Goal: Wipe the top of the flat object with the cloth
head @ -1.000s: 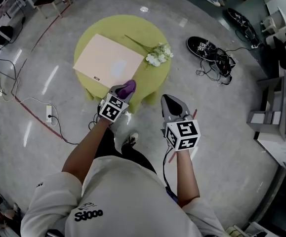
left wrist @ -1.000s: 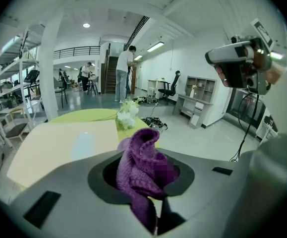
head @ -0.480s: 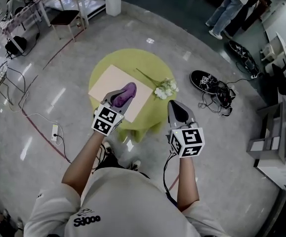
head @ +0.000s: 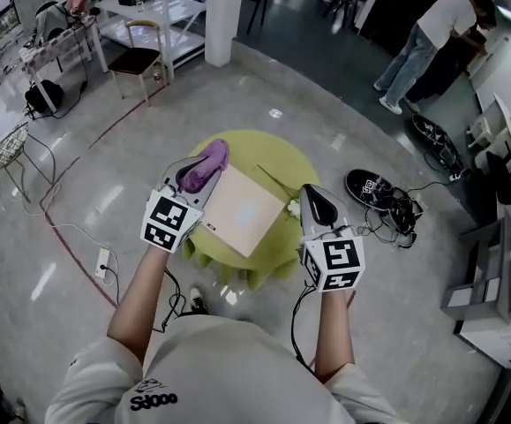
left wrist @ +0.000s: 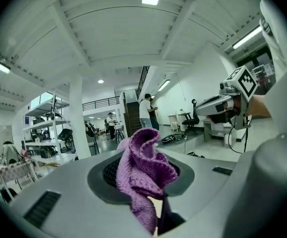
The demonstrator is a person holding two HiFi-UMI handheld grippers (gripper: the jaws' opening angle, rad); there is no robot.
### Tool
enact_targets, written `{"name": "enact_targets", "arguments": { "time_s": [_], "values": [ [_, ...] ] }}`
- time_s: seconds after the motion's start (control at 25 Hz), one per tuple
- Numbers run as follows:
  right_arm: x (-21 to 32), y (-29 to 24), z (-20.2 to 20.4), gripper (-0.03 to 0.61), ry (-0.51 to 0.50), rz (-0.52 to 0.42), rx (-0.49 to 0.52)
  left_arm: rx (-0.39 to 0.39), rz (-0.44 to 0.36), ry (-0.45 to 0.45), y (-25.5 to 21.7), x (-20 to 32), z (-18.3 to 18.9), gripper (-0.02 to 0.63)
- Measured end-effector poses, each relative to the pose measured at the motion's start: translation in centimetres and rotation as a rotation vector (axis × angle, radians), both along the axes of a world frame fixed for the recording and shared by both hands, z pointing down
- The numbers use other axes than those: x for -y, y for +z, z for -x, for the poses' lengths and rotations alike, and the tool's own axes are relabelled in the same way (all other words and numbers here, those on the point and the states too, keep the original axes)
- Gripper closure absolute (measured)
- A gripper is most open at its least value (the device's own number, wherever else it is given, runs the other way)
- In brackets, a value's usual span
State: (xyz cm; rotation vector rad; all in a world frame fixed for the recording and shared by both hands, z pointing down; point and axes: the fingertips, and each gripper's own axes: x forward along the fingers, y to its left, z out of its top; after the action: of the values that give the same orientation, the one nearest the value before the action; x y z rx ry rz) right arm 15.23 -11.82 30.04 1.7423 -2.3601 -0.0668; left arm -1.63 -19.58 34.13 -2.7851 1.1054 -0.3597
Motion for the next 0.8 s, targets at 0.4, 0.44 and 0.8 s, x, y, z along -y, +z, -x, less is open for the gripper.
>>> {"name": "enact_targets", "arguments": {
  "time_s": [0.4, 0.44, 0.8],
  "values": [
    [0.8, -5.7, 1.9, 0.569, -0.045, -0.093, -0.020, 0.004, -0.152, 0.017, -7.1, -0.4, 0.3, 0.505],
    [0.8, -6.1, 1.9, 0.569, -0.045, -0.100, -0.019, -0.002, -0.159, 0.025, -7.6, -0.5, 0.1, 0.505],
    [1.1, -7.4, 2.0, 0.569, -0.052, -0.125, -0.040, -0.032, -0.199, 0.060, -9.7, -1.1, -1.0, 0.505]
  ]
}}
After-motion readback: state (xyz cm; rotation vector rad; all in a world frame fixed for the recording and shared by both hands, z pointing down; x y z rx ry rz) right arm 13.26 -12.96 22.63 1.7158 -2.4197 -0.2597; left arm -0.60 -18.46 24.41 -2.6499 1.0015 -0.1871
